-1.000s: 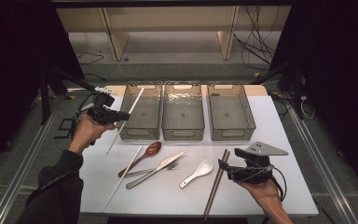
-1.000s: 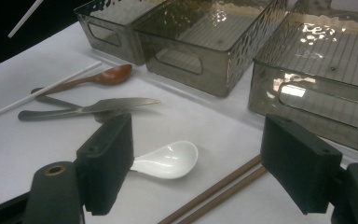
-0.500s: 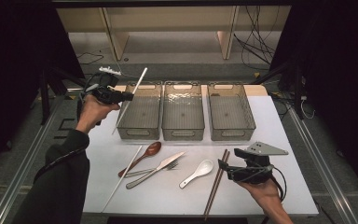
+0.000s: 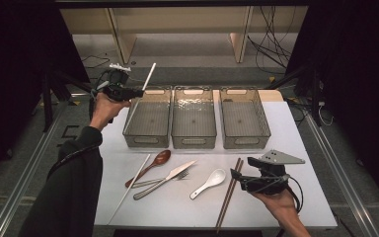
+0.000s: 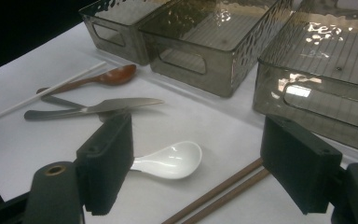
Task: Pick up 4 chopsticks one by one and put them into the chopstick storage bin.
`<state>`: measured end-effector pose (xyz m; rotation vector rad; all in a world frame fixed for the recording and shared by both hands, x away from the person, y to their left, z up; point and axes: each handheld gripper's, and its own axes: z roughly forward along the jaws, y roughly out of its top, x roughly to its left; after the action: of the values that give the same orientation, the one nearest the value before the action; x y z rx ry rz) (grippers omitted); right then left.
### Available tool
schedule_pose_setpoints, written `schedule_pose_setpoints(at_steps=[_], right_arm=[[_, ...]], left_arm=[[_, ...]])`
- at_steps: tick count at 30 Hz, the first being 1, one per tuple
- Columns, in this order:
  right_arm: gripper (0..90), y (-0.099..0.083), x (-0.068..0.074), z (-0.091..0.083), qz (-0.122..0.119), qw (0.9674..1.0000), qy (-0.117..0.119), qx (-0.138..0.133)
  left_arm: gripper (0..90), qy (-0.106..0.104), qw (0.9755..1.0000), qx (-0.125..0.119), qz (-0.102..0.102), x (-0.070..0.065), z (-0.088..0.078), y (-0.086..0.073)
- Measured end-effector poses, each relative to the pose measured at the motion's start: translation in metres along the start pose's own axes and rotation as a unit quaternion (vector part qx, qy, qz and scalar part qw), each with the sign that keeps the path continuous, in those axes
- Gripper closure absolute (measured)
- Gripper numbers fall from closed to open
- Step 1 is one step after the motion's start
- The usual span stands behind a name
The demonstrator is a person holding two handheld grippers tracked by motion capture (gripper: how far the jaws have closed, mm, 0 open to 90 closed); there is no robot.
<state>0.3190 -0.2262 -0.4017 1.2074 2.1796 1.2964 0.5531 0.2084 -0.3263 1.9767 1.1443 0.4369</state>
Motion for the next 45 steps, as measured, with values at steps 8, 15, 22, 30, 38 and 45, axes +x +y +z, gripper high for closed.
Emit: schedule_pose_setpoints(at_steps=[8, 15, 22, 30, 38, 45], right_arm=[[26.4, 0.000, -0.001, 0.000, -0.001, 1.0000, 0.002, -0.001], [26.3, 0.000, 0.000, 0.000, 0.001, 1.0000, 0.002, 0.000], [26.3, 0.000, -0.001, 0.000, 0.002, 1.0000, 0.003, -0.001], [26.4, 0.000, 0.000, 0.000, 0.001, 1.0000, 0.004, -0.001], [26.3, 0.000, -0.001, 0.000, 0.002, 1.0000, 0.004, -0.002], [26.3, 0.000, 0.000, 0.000, 0.003, 1.0000, 0.004, -0.001]], left_arm=[[83.5, 0.009, 0.9999, -0.010, -0.011, 0.008, 0.011, -0.003], [83.6, 0.016, 0.9997, -0.017, -0.007, 0.009, 0.017, -0.006], [83.5, 0.019, 0.9996, -0.017, -0.010, 0.009, 0.023, -0.009], [83.5, 0.022, 0.9995, -0.016, -0.013, 0.010, 0.032, -0.021], [83.4, 0.026, 0.9995, -0.009, -0.014, 0.012, 0.038, -0.029], [83.3, 0.024, 0.9996, -0.005, -0.016, 0.011, 0.042, -0.034]])
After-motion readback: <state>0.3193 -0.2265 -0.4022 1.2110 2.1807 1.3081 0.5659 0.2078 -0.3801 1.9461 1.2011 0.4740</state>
